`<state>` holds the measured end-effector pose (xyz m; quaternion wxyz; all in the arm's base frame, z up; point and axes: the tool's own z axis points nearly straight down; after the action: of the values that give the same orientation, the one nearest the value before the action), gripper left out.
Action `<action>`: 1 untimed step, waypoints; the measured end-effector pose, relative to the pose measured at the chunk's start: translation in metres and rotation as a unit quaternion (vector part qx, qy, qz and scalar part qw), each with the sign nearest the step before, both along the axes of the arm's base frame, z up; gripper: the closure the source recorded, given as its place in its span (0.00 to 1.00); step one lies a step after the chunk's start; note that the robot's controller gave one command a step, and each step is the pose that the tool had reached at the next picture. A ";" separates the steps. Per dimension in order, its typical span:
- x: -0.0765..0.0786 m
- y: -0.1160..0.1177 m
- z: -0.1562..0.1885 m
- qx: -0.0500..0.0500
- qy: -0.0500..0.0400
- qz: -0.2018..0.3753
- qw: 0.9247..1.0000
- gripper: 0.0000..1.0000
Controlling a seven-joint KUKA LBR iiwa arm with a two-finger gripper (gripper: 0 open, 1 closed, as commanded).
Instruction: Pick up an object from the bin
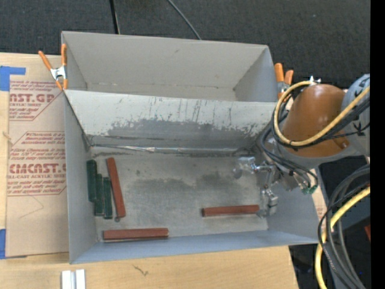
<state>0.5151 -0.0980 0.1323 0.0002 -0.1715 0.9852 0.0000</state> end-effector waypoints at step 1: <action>-0.023 0.020 -0.065 0.001 0.000 -0.093 0.996 0.00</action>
Offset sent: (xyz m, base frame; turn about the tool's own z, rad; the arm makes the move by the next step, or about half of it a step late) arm -0.0164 0.0193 -0.0623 0.0287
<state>0.4916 -0.0777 0.0671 0.0002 -0.0792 0.9969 0.0008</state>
